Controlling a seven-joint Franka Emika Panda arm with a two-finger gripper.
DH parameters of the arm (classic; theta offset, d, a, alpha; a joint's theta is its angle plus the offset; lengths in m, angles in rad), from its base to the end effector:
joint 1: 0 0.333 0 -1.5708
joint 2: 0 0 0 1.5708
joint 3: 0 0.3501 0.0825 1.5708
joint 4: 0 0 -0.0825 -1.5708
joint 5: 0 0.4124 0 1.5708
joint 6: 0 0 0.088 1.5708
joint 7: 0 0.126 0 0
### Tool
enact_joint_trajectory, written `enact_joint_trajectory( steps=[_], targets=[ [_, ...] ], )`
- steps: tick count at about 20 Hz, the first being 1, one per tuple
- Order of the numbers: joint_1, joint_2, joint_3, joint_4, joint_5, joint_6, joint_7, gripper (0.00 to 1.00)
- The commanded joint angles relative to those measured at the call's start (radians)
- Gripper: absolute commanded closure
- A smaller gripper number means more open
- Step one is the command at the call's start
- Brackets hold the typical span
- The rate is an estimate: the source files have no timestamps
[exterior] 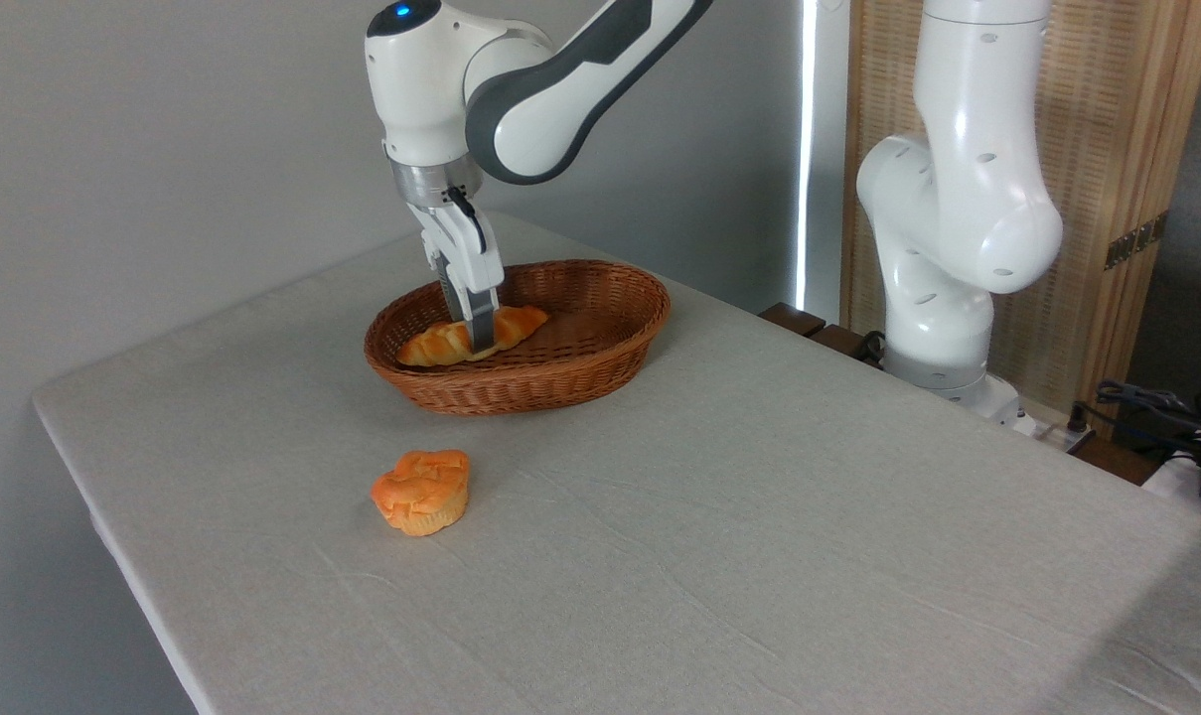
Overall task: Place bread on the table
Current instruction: 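Lift the braided roll up out of the basket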
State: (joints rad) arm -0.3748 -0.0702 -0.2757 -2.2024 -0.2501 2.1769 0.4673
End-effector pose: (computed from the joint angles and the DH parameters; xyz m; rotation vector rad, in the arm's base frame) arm 0.4253 -0.3418 0.4161 2.6026 -1.3866 0.0380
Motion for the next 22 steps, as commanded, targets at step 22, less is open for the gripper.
enact_joint_trajectory(
  steps=[22],
  targets=[
    [-0.004, -0.06, 0.217, 0.317, 0.012, -0.503, 0.152, 0.65]
  ],
)
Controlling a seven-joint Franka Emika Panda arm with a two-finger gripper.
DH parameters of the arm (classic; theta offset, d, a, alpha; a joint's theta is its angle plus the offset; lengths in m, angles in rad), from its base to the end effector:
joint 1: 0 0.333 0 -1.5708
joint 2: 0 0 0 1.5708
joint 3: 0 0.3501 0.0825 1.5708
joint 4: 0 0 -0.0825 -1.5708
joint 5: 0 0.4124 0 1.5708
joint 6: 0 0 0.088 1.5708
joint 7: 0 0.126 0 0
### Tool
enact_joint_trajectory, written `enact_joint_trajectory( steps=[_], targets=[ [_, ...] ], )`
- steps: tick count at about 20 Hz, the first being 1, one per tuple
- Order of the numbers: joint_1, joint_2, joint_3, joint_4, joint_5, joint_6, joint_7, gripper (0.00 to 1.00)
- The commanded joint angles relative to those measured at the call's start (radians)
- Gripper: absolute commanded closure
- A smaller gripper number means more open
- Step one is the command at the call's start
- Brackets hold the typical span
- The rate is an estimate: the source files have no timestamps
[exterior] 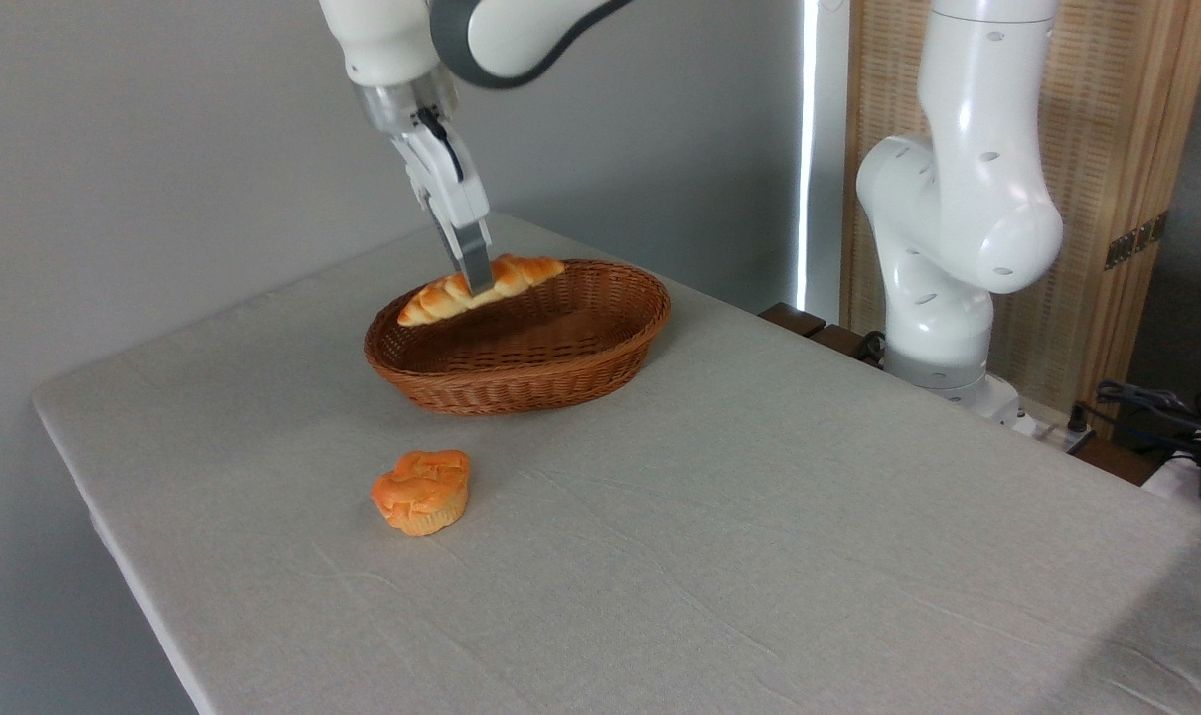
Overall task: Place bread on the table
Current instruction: 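Lift the braided roll up out of the basket, then carry the roll beside the orange bun and lower it onto the table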
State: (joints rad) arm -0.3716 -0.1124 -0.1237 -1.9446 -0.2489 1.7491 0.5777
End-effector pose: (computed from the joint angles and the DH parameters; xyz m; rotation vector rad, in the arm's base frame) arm 0.4619 -0.2826 0.5328 2.5395 -1.4155 -0.1074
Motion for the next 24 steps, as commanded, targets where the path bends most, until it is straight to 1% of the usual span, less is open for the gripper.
enact_joint_trajectory(
  steps=[1, 2, 4, 5, 7, 9, 10, 11, 12, 14, 16, 17, 19, 20, 24],
  targets=[
    [-0.007, -0.027, 0.096, 0.068, 0.013, -0.079, 0.053, 0.65],
    [-0.006, -0.038, 0.134, 0.072, 0.034, -0.079, 0.074, 0.65],
    [-0.009, -0.058, 0.205, 0.066, 0.139, -0.088, 0.147, 0.64],
    [-0.013, -0.058, 0.241, 0.065, 0.178, -0.1, 0.178, 0.63],
    [-0.013, -0.049, 0.33, 0.066, 0.204, -0.082, 0.224, 0.6],
    [-0.013, -0.041, 0.415, 0.049, 0.259, -0.054, 0.301, 0.57],
    [-0.013, -0.035, 0.449, 0.03, 0.281, -0.042, 0.333, 0.54],
    [-0.013, -0.026, 0.485, 0.007, 0.284, -0.021, 0.349, 0.48],
    [-0.013, -0.017, 0.504, -0.011, 0.274, 0.009, 0.346, 0.42],
    [-0.013, 0.002, 0.509, -0.036, 0.263, 0.027, 0.346, 0.27],
    [-0.013, 0.026, 0.509, -0.057, 0.209, 0.046, 0.349, 0.26],
    [-0.013, 0.034, 0.509, -0.065, 0.206, 0.049, 0.349, 0.21],
    [-0.013, 0.042, 0.509, -0.066, 0.206, 0.055, 0.35, 0.03],
    [-0.013, 0.043, 0.51, -0.066, 0.211, 0.055, 0.352, 0.0],
    [-0.013, 0.045, 0.51, -0.066, 0.218, 0.055, 0.355, 0.0]
  ],
)
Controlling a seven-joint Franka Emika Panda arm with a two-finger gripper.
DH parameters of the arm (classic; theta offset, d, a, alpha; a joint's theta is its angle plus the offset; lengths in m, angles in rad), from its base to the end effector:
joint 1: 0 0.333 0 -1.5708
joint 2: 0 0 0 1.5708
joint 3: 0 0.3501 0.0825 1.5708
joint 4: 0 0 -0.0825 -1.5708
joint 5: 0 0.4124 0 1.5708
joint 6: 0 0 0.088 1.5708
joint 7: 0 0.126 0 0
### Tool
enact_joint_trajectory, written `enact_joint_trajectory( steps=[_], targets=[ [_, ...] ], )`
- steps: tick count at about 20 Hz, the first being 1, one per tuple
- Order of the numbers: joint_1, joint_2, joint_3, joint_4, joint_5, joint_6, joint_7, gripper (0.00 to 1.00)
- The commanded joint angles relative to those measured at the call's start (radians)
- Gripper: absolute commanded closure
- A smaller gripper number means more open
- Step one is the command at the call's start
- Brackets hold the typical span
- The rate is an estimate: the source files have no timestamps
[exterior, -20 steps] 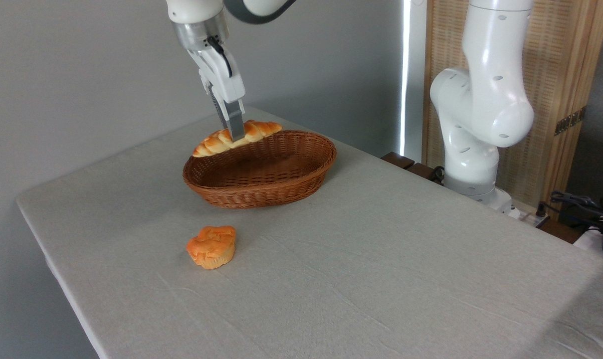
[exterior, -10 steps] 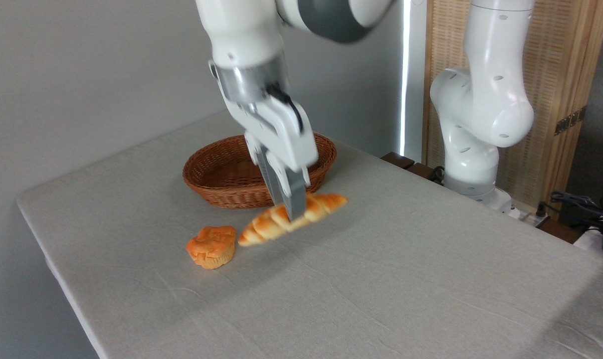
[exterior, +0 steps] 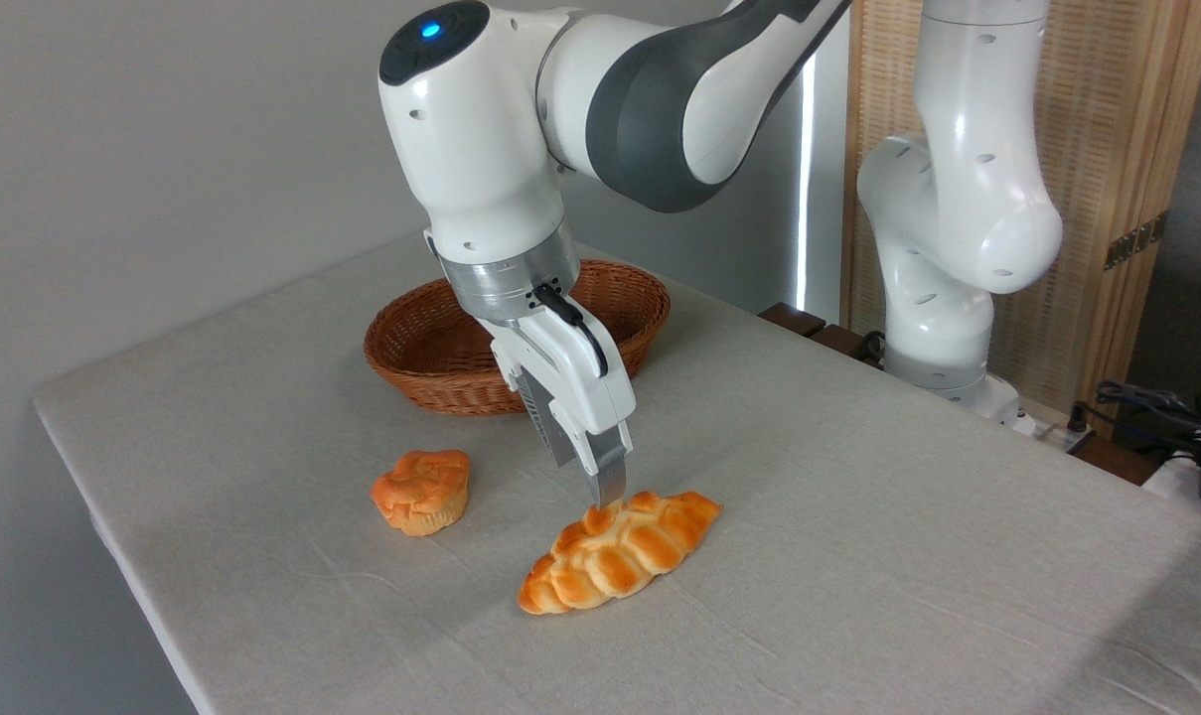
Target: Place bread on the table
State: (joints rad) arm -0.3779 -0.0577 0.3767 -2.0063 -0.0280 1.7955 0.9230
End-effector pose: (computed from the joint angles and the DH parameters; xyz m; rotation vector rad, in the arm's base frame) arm 0.5443 -0.0009 0.4718 2.7105 -1.3396 -0.1811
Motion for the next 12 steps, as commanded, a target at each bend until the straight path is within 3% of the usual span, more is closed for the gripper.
enact_joint_trajectory(
  steps=[1, 3, 5, 10, 12],
  targets=[
    [-0.007, -0.011, 0.011, 0.0, -0.001, 0.01, 0.01, 0.0],
    [0.005, -0.019, 0.01, 0.041, 0.002, 0.008, 0.0, 0.0],
    [0.056, -0.02, -0.021, 0.134, -0.001, -0.022, -0.019, 0.0],
    [0.262, -0.013, -0.299, 0.313, 0.002, -0.1, -0.193, 0.0],
    [0.292, -0.01, -0.369, 0.355, 0.005, -0.178, -0.225, 0.0]
  ],
)
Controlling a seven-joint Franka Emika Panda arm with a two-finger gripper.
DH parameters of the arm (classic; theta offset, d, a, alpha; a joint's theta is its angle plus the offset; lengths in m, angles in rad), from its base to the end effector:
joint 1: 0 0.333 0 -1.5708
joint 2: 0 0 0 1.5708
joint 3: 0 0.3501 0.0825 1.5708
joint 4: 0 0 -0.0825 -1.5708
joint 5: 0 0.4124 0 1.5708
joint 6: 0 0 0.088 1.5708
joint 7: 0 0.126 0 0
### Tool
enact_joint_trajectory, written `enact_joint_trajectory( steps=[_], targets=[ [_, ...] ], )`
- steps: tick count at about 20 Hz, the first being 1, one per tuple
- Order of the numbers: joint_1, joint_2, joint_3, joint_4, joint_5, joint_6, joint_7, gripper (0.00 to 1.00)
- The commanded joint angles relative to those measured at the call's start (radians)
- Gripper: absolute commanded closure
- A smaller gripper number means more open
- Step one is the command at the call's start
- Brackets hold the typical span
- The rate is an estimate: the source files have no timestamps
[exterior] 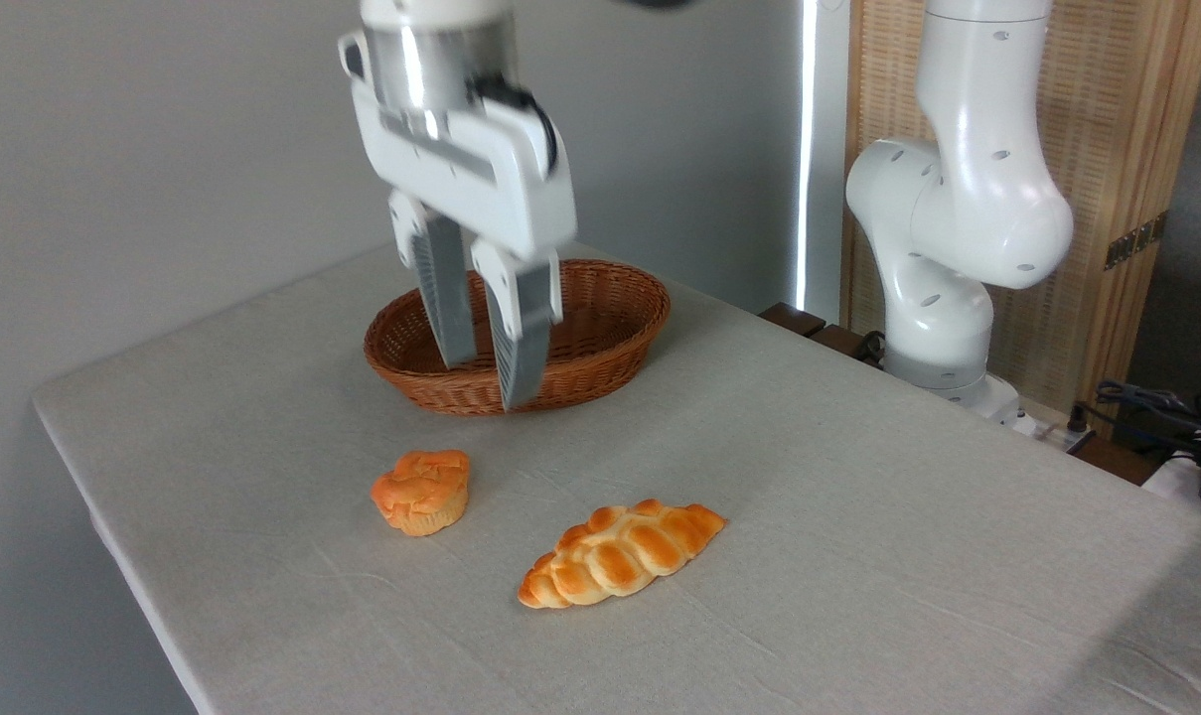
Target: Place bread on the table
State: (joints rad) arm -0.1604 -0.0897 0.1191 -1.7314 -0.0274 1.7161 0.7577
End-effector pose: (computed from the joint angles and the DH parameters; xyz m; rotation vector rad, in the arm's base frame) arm 0.5648 -0.0236 0.6227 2.8846 -1.2130 0.1289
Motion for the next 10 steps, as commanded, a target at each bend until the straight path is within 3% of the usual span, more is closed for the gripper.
enact_joint_trajectory(
  steps=[1, 4, 6, 10],
  targets=[
    [0.081, 0.03, -0.117, 0.104, 0.003, -0.125, -0.09, 0.0],
    [0.084, 0.048, -0.134, 0.13, 0.003, -0.133, -0.146, 0.0],
    [0.084, 0.079, -0.136, 0.168, 0.036, -0.135, -0.176, 0.0],
    [0.084, 0.091, -0.127, 0.193, 0.047, -0.138, -0.169, 0.0]
  ],
)
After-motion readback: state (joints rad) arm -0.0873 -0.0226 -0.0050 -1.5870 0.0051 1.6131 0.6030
